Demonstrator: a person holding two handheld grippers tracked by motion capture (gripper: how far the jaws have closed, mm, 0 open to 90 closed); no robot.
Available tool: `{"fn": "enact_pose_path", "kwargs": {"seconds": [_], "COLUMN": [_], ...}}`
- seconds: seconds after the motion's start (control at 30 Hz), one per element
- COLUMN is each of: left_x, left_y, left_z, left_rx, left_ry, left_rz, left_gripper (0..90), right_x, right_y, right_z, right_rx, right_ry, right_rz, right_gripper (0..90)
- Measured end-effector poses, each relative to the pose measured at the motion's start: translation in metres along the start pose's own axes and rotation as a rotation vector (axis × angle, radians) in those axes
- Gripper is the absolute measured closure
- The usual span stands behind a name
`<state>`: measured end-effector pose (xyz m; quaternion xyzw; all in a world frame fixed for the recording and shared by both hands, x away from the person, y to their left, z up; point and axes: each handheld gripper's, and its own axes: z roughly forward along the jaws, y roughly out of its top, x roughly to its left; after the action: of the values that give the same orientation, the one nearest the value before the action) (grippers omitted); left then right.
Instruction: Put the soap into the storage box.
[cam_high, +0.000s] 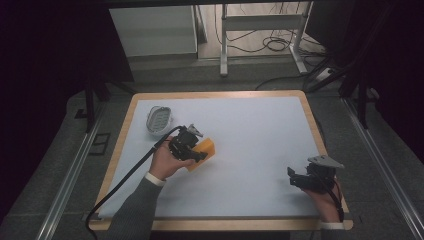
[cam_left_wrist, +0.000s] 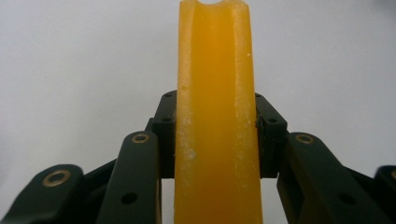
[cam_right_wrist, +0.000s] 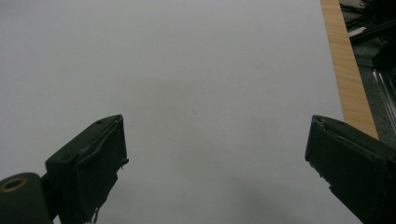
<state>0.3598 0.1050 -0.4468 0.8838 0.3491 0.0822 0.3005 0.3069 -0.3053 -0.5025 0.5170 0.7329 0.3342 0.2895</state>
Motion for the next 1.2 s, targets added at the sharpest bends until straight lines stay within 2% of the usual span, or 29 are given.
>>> {"fn": "enact_pose_path", "kwargs": {"seconds": [0.93, 1.2], "left_x": [0.016, 0.022], "left_y": [0.0, -0.001], "left_z": [-0.016, -0.023], "left_rx": [-0.008, -0.018], "left_ry": [0.014, 0.029], "left_rz": [-0.024, -0.034], "left_gripper": [61.1, 61.1], "right_x": [-0.001, -0.002], "right_y": [0.0, 0.0], "right_z": [0.0, -0.002], "right_rx": [-0.004, -0.008], "right_ry": [-0.002, -0.001], "right_rz": [0.001, 0.002], "right_gripper": [5.5, 5.5]}}
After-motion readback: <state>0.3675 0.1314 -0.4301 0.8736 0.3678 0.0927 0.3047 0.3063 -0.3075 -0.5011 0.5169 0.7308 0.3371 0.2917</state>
